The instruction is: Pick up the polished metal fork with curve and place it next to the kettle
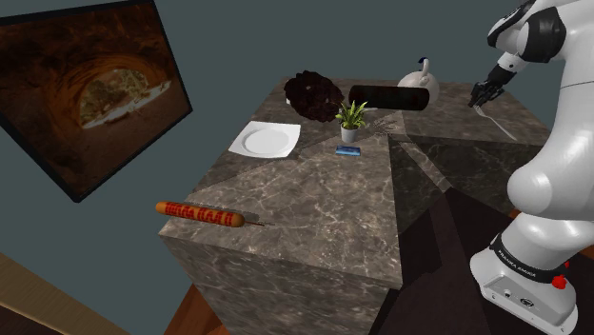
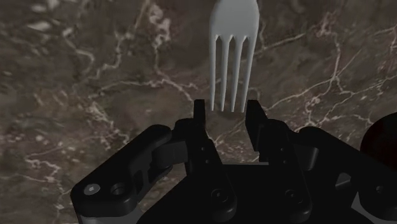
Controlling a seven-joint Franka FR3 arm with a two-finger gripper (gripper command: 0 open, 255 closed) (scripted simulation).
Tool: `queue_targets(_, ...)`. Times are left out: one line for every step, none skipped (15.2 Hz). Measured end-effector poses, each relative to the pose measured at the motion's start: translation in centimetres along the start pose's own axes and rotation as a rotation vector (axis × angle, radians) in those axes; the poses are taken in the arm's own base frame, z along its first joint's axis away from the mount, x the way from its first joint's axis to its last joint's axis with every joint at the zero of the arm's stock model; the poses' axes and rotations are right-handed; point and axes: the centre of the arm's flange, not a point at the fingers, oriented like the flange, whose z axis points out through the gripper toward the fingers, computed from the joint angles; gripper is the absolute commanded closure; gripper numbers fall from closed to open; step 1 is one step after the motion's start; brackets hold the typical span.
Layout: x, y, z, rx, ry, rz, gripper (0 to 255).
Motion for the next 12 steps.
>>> queue_targets(0.0,0.0,0.0,0.0,0.0,0.0,255)
queue_targets(0.0,0.0,0.0,0.0,0.0,0.0,255)
queue_targets(0.0,0.0,0.0,0.0,0.0,0.0,0)
queue_targets(0.0,0.0,0.0,0.0,0.0,0.0,0)
queue_targets(0.0,0.0,0.0,0.0,0.0,0.0,0)
queue_targets(0.0,0.0,0.0,0.0,0.0,0.0,0)
queue_targets(0.0,0.0,0.0,0.0,0.0,0.0,0)
queue_targets(0.0,0.0,0.0,0.0,0.0,0.0,0)
queue_targets(0.0,0.0,0.0,0.0,0.0,0.0,0)
queue_targets(0.0,0.0,-0.7,0.0,0.0,0.0,0)
queue_targets(0.0,0.0,-1.8,0.0,0.0,0.0,0)
queue_targets(-0.2,0.1,-2.9,0.0,0.001,0.0,0)
